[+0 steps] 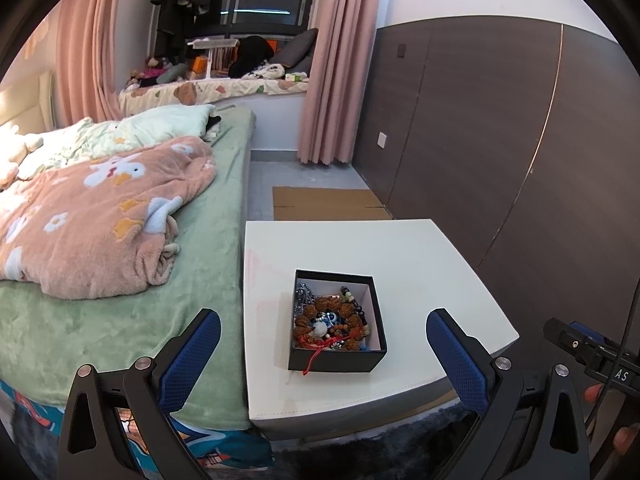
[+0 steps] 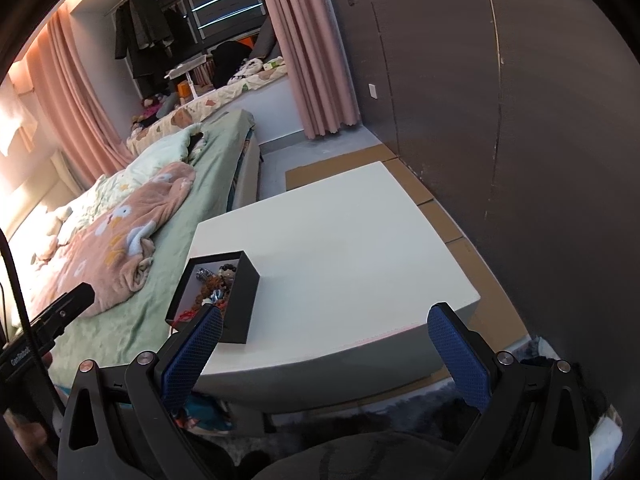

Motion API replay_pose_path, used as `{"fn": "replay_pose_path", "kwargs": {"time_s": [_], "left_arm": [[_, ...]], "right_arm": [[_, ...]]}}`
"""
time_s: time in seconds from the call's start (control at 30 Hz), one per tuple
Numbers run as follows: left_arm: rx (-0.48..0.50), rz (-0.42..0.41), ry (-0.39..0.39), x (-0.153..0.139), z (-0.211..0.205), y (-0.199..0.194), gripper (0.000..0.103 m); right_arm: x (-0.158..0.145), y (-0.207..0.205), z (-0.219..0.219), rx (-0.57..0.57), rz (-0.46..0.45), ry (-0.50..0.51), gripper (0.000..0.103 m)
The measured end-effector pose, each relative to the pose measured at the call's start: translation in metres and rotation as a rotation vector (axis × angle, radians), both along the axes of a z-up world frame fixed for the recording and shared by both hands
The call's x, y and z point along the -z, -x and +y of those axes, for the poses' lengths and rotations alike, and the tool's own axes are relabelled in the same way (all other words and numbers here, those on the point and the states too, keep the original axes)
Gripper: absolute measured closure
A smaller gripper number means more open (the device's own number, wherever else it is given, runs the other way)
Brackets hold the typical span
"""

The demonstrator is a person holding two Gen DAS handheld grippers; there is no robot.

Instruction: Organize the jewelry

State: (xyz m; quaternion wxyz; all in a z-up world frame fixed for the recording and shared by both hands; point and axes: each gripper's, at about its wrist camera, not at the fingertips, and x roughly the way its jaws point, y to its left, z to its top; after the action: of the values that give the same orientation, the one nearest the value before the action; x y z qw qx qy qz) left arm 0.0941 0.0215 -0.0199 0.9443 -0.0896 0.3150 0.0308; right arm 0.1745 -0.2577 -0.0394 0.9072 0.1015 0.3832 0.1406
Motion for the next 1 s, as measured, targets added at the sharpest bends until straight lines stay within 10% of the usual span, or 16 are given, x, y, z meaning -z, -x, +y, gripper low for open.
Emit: {"fn": "replay_pose_path", "kwargs": {"time_s": [1.0], "left_arm": [[-0.011,-0.017,0.021,-0.0039,0.0043,0.0046,0.0]], "right_arm": [[0.0006,0.0021,-0.0025,0.025,-0.006,0.01,0.0]]}}
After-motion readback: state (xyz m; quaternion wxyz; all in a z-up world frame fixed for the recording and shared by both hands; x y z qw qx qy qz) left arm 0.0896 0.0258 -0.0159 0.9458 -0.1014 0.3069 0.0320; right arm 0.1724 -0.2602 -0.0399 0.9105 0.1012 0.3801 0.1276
